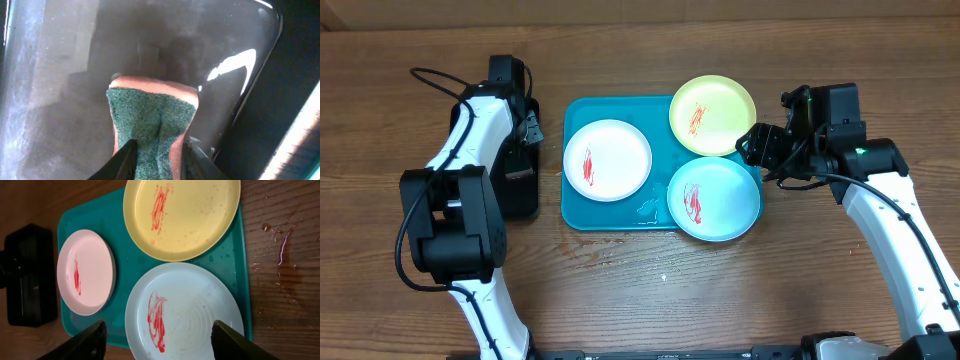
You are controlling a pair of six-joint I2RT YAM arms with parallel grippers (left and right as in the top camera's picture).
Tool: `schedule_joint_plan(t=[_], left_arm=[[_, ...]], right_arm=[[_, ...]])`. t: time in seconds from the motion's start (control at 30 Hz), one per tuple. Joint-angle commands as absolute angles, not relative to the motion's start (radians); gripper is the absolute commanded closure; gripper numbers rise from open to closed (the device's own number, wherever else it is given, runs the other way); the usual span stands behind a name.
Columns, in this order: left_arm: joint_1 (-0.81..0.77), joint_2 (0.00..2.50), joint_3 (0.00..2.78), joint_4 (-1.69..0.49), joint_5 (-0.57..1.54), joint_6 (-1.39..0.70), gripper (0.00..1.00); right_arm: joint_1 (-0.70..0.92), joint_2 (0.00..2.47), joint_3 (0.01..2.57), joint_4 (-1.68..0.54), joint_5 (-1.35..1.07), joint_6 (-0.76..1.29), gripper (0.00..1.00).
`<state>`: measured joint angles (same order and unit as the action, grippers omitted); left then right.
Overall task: Clean dirty plates on tray and stack at the side
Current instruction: 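Grasp the green sponge with the left gripper and lift it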
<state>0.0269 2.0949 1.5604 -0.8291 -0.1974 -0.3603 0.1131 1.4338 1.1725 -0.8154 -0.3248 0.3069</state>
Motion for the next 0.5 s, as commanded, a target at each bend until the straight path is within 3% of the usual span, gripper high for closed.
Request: schedule_joint_plan(t=[0.0, 0.47], left_arm=[[0.028, 2.107, 1.557, -0.825, -0.191, -0.355, 0.69], [0.028, 2.107, 1.516, -0.848, -0.190, -0.355, 0.73]], right_arm=[[0.119, 1.439, 1.198, -0.814, -0.315, 0.308, 0.32], [0.119, 1.469, 1.198, -0.814, -0.315, 0.308, 0.32]])
